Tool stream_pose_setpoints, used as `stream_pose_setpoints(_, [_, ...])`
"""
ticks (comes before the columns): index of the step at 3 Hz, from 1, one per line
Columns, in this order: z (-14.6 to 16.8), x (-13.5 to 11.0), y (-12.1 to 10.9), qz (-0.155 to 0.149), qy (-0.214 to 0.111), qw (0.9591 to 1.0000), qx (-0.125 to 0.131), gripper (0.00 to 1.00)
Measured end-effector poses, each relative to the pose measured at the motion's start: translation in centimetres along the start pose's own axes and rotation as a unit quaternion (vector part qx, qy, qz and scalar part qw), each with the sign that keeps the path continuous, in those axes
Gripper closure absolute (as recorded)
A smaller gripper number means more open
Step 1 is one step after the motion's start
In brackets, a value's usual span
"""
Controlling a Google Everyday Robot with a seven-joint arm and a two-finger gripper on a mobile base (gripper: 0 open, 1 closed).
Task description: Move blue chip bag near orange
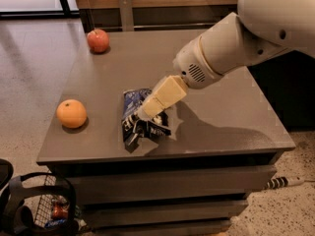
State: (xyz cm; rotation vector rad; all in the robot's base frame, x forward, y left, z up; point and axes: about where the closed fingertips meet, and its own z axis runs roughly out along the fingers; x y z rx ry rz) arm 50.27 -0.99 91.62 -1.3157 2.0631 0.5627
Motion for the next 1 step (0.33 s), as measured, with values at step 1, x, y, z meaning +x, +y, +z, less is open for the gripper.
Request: stream_pose_setpoints(1, [0.0, 0.0, 0.01, 0.0, 0.0, 1.0, 0.0, 0.0])
